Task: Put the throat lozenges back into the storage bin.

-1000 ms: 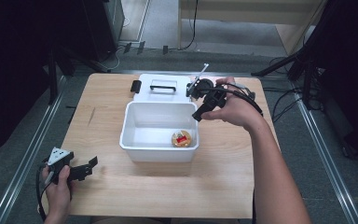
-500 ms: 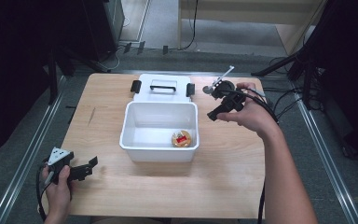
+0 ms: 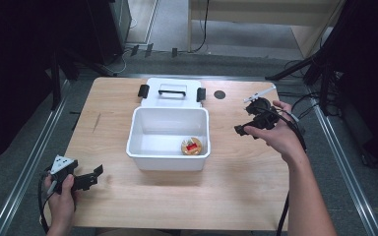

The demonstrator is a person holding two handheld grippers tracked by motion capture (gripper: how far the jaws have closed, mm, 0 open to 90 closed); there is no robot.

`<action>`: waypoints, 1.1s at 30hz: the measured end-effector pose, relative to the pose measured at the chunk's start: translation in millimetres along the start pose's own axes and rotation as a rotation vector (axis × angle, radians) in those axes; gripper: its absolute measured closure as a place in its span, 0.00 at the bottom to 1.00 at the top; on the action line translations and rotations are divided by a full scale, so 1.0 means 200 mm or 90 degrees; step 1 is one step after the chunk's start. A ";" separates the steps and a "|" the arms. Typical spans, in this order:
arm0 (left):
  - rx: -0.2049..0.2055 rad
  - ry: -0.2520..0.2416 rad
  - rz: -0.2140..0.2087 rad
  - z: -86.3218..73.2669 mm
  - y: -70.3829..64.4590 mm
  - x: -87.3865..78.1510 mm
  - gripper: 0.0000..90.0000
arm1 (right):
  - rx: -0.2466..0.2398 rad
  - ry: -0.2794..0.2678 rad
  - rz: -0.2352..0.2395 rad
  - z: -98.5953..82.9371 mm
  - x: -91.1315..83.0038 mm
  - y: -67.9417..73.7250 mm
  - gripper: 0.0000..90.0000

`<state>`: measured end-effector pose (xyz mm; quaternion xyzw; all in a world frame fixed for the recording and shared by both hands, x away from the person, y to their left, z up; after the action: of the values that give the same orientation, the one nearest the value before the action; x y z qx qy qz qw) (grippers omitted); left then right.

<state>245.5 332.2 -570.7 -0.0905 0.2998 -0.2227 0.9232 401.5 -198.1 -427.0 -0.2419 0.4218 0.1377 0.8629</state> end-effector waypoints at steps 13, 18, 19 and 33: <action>-0.001 -0.002 0.001 0.00 0.00 0.00 0.00 | 0.086 -0.063 -0.037 -0.29 0.06 -0.03 0.00; -0.001 -0.002 0.003 0.00 0.00 0.00 0.00 | 0.122 -0.095 -0.056 -0.40 0.07 -0.05 0.00; 0.000 -0.002 0.003 0.00 0.00 0.00 0.00 | 0.128 -0.101 -0.058 -0.42 0.07 -0.06 0.00; 0.004 -0.001 0.006 0.00 0.00 0.00 0.00 | 0.199 -0.139 -0.094 -0.76 0.12 -0.07 0.00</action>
<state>245.0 332.0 -570.4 -0.0865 0.2986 -0.2189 0.9249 321.9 -290.9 -522.2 -0.1192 0.3229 0.0325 0.9383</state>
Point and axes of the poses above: each handheld gripper's, and its own axes: x roughly forward along the jaws, z roughly out of its top, y roughly to its left, the point moved 3 cm from there along x, roughly forward along the jaws, and after that the axes turned 15 degrees about -z, right-handed, at the moved point
